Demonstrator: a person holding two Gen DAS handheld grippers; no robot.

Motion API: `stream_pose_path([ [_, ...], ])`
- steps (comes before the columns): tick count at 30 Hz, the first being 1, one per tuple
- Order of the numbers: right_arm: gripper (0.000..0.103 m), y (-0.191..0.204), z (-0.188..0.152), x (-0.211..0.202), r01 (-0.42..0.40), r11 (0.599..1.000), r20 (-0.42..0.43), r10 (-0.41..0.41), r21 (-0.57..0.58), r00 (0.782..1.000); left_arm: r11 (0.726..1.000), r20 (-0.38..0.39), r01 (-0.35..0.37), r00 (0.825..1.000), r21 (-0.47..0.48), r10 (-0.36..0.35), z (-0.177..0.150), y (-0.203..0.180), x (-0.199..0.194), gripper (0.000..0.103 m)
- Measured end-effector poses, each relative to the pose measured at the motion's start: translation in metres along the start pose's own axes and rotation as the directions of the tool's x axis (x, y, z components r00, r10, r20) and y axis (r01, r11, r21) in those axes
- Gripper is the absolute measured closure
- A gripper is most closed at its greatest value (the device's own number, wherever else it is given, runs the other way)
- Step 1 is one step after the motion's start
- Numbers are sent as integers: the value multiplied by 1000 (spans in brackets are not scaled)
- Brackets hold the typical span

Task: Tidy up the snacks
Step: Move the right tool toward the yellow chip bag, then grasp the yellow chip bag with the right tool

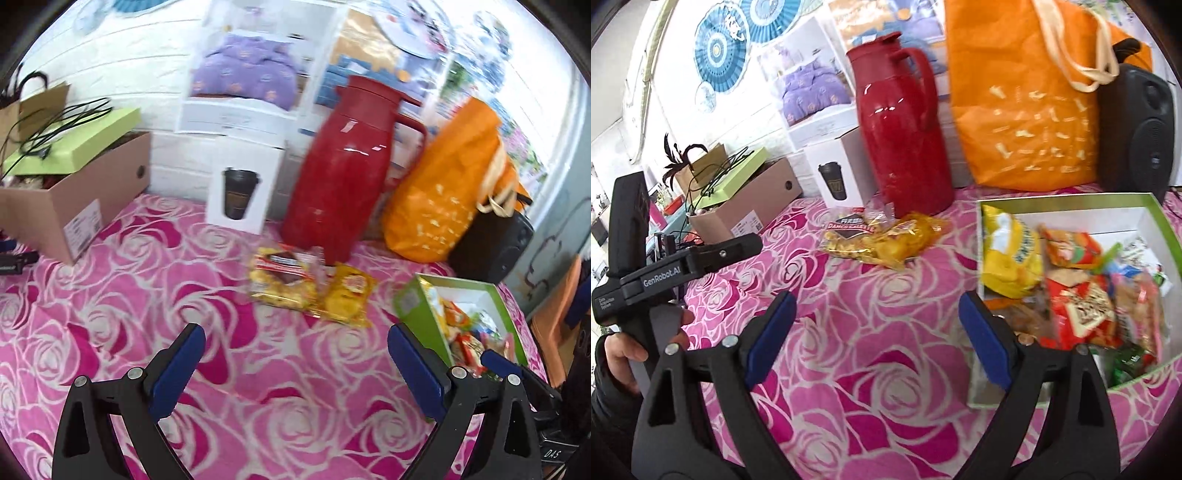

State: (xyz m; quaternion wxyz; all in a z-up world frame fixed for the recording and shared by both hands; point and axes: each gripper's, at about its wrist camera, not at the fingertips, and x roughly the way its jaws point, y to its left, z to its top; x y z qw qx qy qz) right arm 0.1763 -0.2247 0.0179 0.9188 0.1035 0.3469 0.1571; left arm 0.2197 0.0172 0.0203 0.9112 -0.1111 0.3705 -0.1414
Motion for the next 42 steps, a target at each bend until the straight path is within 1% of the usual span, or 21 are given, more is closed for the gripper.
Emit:
stream_pose_path([
  [3, 22, 7, 8, 26, 10, 1000, -41, -10, -1, 999, 999, -2, -20, 1000, -34, 20, 3, 19, 6, 2],
  [7, 23, 11, 17, 63, 37, 999, -81, -37, -6, 996, 999, -16, -2, 1000, -54, 1, 1, 33, 15, 3],
  [11, 23, 3, 24, 96, 64, 997, -119, -58, 48, 991, 999, -28, 7, 1000, -43, -8, 3, 36, 27, 3],
  [13, 23, -1, 27, 111, 73, 995, -140, -62, 74, 988, 999, -33, -2, 999, -33, 1, 6, 36, 34, 3],
  [17, 23, -7, 32, 135, 114, 988, -160, -97, 100, 982, 1000, -37, -24, 999, -13, 24, 11, 34, 46, 3],
  [20, 23, -14, 36, 150, 117, 982, -168, -91, 149, 982, 998, -40, -59, 997, 13, 59, 14, 32, 54, 3],
  [23, 23, -19, 37, 160, 130, 976, -174, -99, 174, 980, 998, -44, -62, 997, 22, 62, 16, 32, 60, 3],
  [24, 24, -20, 37, 163, 135, 975, -179, -103, 177, 978, 998, -47, -60, 997, 23, 61, 16, 32, 62, 3],
  [25, 31, -21, 37, 165, 137, 975, -182, -104, 177, 978, 998, -49, -60, 997, 25, 62, 17, 32, 63, 3],
  [26, 48, -21, 36, 167, 134, 976, -190, -100, 171, 977, 998, -52, -61, 997, 29, 63, 17, 31, 64, 3],
  [29, 57, -18, 30, 162, 114, 984, -195, -87, 135, 977, 997, -58, -61, 996, 35, 63, 16, 30, 66, 3],
  [34, 58, -7, 18, 142, 88, 994, -201, -72, 70, 977, 998, -68, -52, 996, 38, 54, 16, 26, 66, 3],
  [36, 58, -4, 9, 130, 46, 997, -210, -31, 64, 977, 998, -72, -38, 997, 42, 41, 14, 23, 65, 3],
  [39, 58, -4, -9, 113, -28, 996, -225, 45, 80, 973, 998, -107, 12, 994, 54, -7, 6, 17, 64, 4],
  [42, 58, -6, -28, 98, -68, 992, -228, 91, 108, 969, 994, -174, 100, 981, 54, -89, -9, 8, 64, 11],
])
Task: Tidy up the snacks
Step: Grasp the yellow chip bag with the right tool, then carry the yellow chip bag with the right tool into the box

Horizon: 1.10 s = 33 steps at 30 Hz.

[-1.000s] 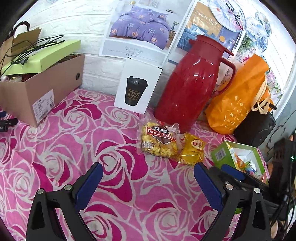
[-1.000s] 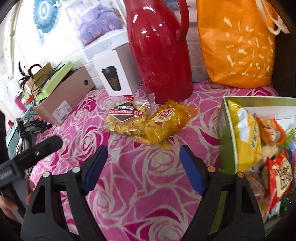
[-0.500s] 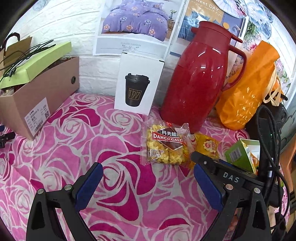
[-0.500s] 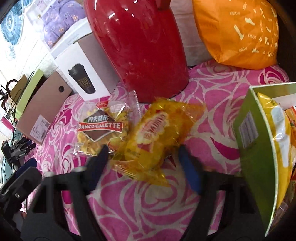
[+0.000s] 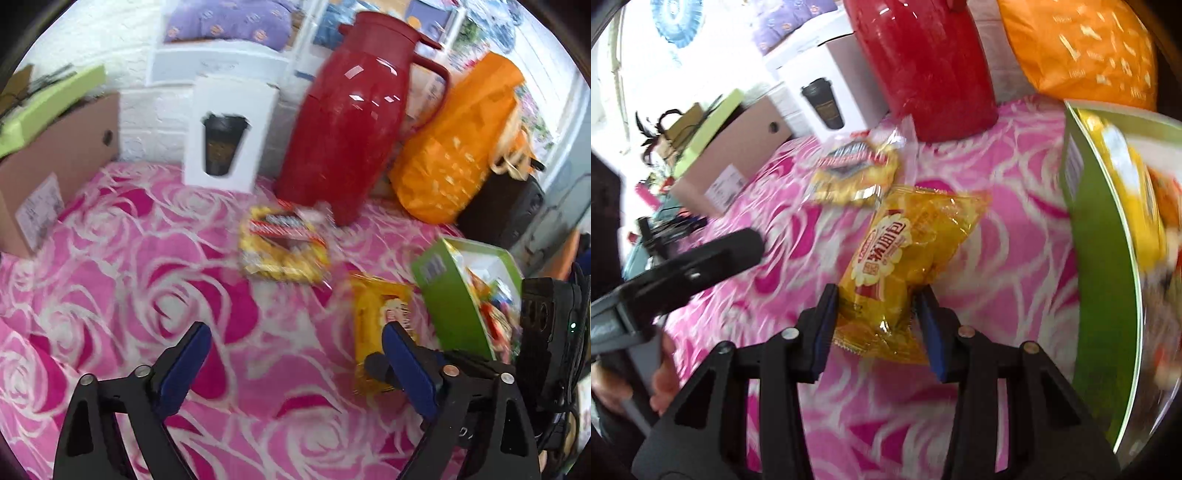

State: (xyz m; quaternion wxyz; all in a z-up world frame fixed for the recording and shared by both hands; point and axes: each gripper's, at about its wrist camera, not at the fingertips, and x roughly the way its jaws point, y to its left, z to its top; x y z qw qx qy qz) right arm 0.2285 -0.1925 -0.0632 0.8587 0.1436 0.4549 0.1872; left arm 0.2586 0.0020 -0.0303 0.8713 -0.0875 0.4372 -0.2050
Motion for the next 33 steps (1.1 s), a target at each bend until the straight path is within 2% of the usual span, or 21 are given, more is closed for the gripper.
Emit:
stream_pose_path([
  [3, 58, -1, -20, -7, -22, 1000, 2, 22, 13, 1000, 992, -81, 126, 989, -6, -126, -16, -13, 8, 21],
  [4, 58, 0, -24, -10, -23, 1000, 6, 23, 13, 1000, 988, -103, 154, 983, -12, -154, -19, -17, 10, 25],
  [7, 58, 1, -34, -19, -25, 1000, 5, 25, 1, 1000, 977, -149, 213, 965, -26, -214, -29, -33, 16, 26],
  [12, 58, 4, -45, -31, -19, 1000, 10, 19, -11, 1000, 971, -204, 238, 950, -9, -235, -38, -57, 28, 26],
  [14, 58, 5, -49, -38, -18, 1000, 18, 18, -23, 1000, 974, -230, 225, 949, 15, -216, -44, -68, 32, 26],
  [15, 58, 8, -50, -42, -18, 999, 23, 19, -33, 1000, 974, -242, 225, 946, 17, -215, -46, -71, 34, 31],
  [16, 58, 8, -52, -46, -15, 999, 24, 16, -40, 1000, 970, -253, 245, 939, 9, -235, -49, -74, 35, 43],
  [17, 58, 10, -53, -51, 0, 999, 36, 2, -51, 999, 962, -262, 271, 929, -4, -263, -51, -77, 35, 49],
  [24, 58, 3, -48, -104, 25, 999, 167, -17, -46, 986, 958, -201, 263, 950, 114, -237, -40, -125, 7, 51],
  [29, 58, -14, -38, -140, 70, 997, 270, -63, -16, 961, 932, -166, 308, 946, 192, -278, -19, -173, -3, 52],
  [33, 58, -38, -33, -162, 99, 995, 311, -103, 32, 945, 909, -166, 337, 938, 245, -303, -9, -205, 2, 52],
])
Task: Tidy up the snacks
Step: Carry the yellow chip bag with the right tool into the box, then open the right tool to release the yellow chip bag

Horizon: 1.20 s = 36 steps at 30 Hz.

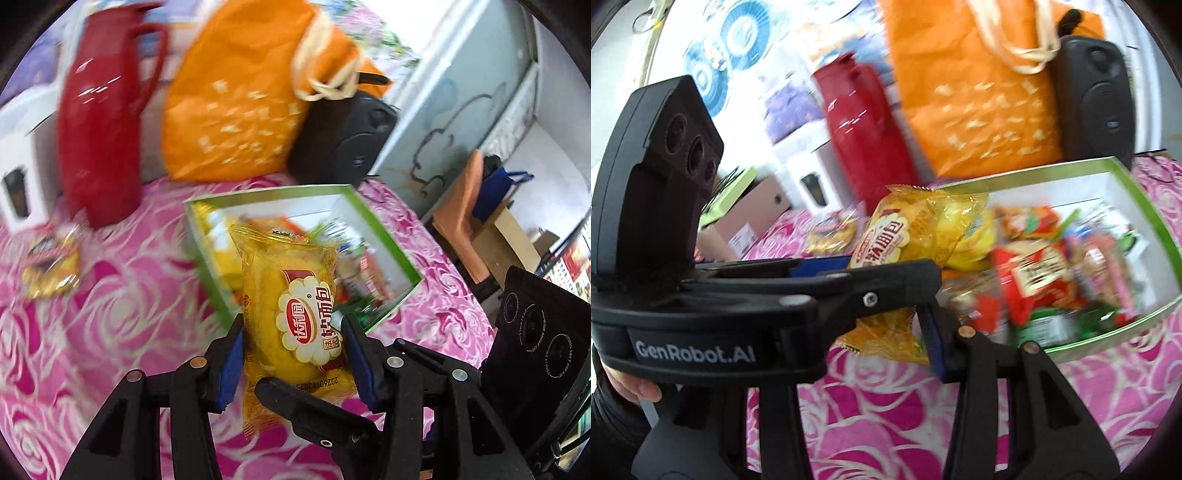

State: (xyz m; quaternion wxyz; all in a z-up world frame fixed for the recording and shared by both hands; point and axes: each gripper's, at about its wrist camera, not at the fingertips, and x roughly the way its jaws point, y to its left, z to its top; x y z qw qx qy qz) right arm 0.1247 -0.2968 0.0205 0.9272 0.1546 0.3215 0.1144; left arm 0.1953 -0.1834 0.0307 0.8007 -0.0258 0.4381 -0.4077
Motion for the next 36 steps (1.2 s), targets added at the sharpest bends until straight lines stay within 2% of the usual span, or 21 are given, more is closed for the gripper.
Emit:
stream_pose_path([
  [7, 58, -40, 16, -9, 49, 997, 30, -51, 53, 998, 997, -32, 61, 998, 48, -59, 29, -24, 37, 52],
  [16, 57, -76, 23, 20, 57, 994, 16, -59, 88, 998, 997, -68, 56, 996, 57, -52, 48, -22, 74, 52],
  [17, 54, -77, 22, 22, 68, 994, 16, -70, 84, 997, 997, -75, 51, 996, 51, -47, 48, -19, 78, 51],
  [18, 41, -78, 20, 25, 102, 992, 12, -104, 75, 995, 998, -76, 46, 996, 46, -42, 48, -17, 80, 51],
  [20, 28, -81, 18, 26, 148, 987, 22, -149, 61, 989, 999, -71, 4, 997, 38, -2, 46, -12, 84, 38],
  [21, 27, -82, 16, 26, 158, 986, 33, -160, 51, 987, 999, -65, -23, 998, 36, 25, 46, -10, 85, 22],
  [22, 27, -83, 14, 26, 161, 986, 34, -163, 46, 986, 997, -41, -67, 997, 33, 69, 45, -7, 83, 14],
  [24, 25, -84, 11, 26, 168, 985, 34, -169, 32, 985, 993, 3, -114, 993, 30, 114, 44, -2, 79, 13],
  [26, 24, -85, 8, 25, 169, 985, 34, -170, 29, 985, 991, -2, -130, 992, 16, 130, 44, 3, 80, 13],
  [32, 24, -95, 5, 18, 179, 980, 58, -185, 89, 981, 990, -4, -138, 990, -4, 138, 41, 10, 74, 13],
  [36, 24, -92, 5, 17, 178, 978, 33, -183, 112, 983, 990, 4, -142, 990, -6, 142, 38, 6, 64, 13],
])
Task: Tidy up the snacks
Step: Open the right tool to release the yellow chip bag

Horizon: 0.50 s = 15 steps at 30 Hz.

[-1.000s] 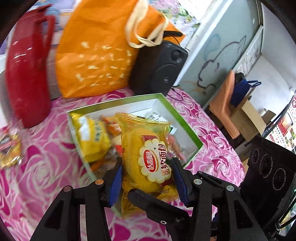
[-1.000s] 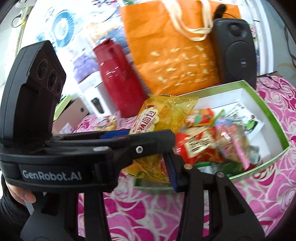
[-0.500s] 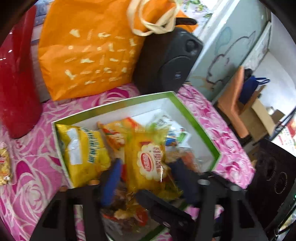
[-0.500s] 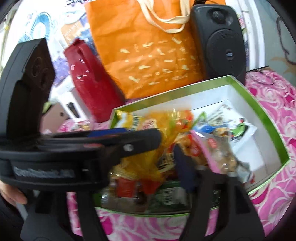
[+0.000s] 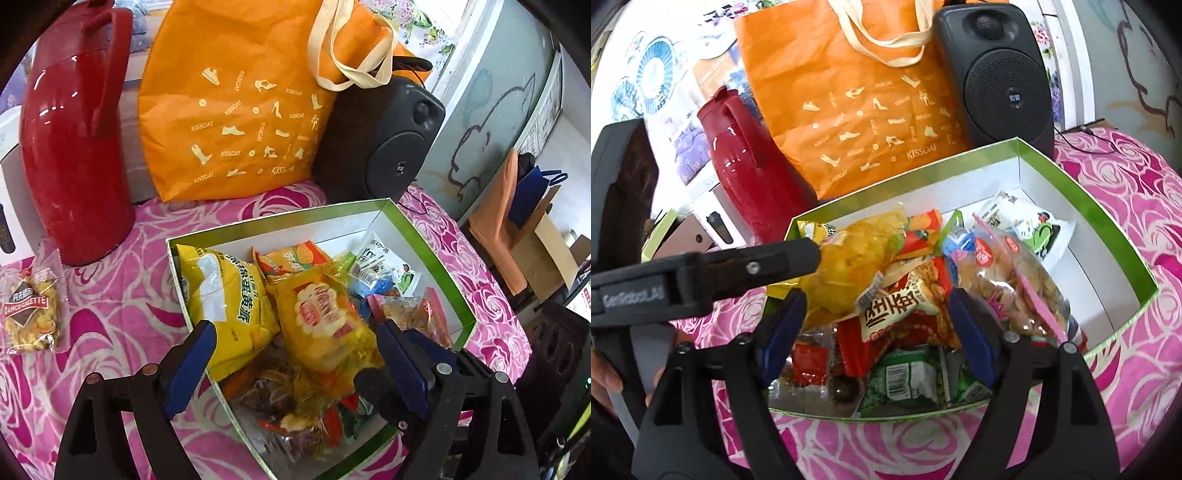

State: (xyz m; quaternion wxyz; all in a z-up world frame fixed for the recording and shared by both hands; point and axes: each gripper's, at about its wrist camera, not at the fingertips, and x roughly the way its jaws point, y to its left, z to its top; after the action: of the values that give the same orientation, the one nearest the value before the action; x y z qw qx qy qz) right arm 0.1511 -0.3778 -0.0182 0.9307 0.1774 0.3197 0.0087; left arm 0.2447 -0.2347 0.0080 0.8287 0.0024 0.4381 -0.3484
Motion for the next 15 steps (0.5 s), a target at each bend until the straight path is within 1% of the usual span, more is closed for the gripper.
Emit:
stream_pose_path([
  [4, 24, 10, -3, -7, -3, 1000, 7, 3, -25, 1000, 1000, 21, -19, 1000, 6, 19, -3, 0, -12, 13],
  [9, 24, 22, -3, -13, -4, 999, 8, 5, -39, 1000, 1000, 32, -21, 999, -15, 21, -7, 4, -27, 13],
  [15, 24, 44, -3, -16, -17, 997, -4, 16, -71, 1000, 998, 64, -37, 997, -43, 40, -13, 20, -50, 13],
])
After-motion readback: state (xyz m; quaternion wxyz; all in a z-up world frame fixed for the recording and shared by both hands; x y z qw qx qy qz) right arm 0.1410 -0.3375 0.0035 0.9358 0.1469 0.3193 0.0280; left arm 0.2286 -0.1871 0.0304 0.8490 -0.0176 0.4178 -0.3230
